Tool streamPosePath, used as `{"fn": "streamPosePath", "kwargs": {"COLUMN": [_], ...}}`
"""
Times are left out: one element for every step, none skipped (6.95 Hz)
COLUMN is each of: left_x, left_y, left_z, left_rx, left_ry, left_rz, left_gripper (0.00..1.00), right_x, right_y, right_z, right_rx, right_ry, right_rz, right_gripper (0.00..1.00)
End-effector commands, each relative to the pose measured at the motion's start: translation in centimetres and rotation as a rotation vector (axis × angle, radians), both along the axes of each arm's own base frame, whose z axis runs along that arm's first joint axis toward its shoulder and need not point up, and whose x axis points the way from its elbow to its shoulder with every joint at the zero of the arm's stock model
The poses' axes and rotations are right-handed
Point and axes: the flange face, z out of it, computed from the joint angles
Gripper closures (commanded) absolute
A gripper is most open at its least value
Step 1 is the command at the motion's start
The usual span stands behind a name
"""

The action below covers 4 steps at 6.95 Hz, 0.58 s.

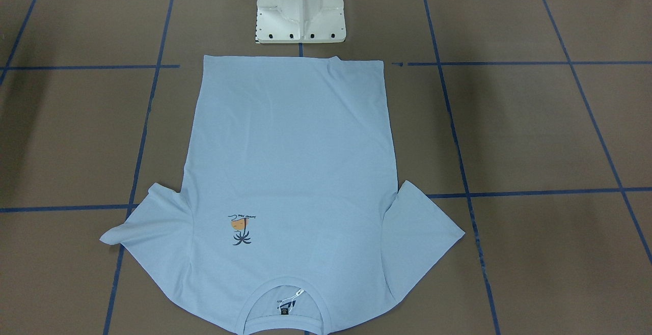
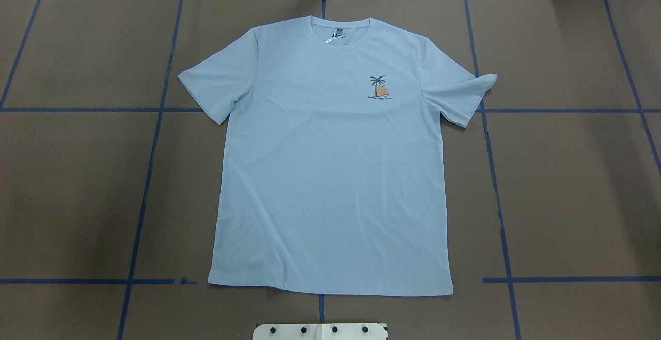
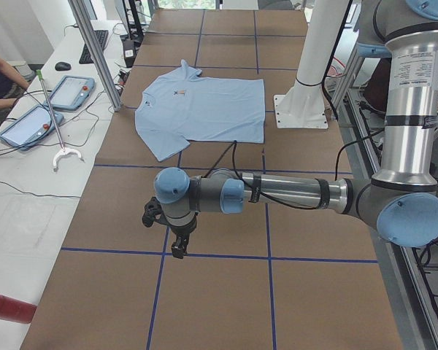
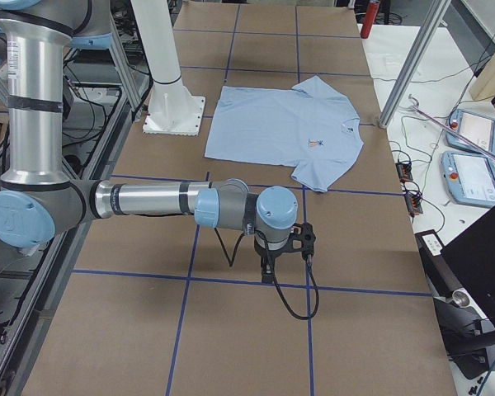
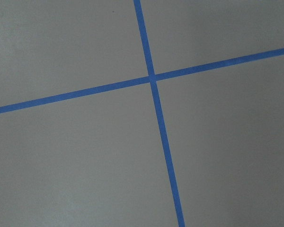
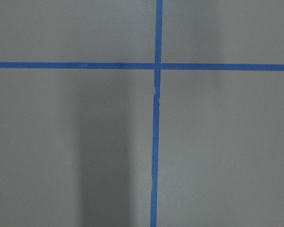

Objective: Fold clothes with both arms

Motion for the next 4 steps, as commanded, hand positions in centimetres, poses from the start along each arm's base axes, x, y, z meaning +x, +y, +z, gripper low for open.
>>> {"fn": "streamPosePath", "kwargs": {"left_x": [0.3,3.5,4.4,4.4], "left_y": [-7.4,-9.3,-8.8,-9.1], "left_z": [-9.3,-11.1,-10.2,-11.4], "left_rx": [0.175,0.289,0.292,0.306], "left_ry": [-0.023,-0.074,-0.080,-0.065], "left_rz": [0.005,0.048,0.041,0.004], "left_gripper": [0.00,0.00,0.00,0.00], "right_x": [-3.9,-8.2,-12.7,-18.4], "right_y": [-4.7,-6.8,-10.0,-13.7], "right_z": [-4.7,-7.6,-9.0,-11.5], "right_rx": [0.214,0.368,0.309,0.233], "right_ry": [-0.015,-0.019,-0.039,-0.053], "right_rz": [-0.078,-0.155,-0.148,-0.120], "right_gripper": [0.00,0.00,0.00,0.00]}}
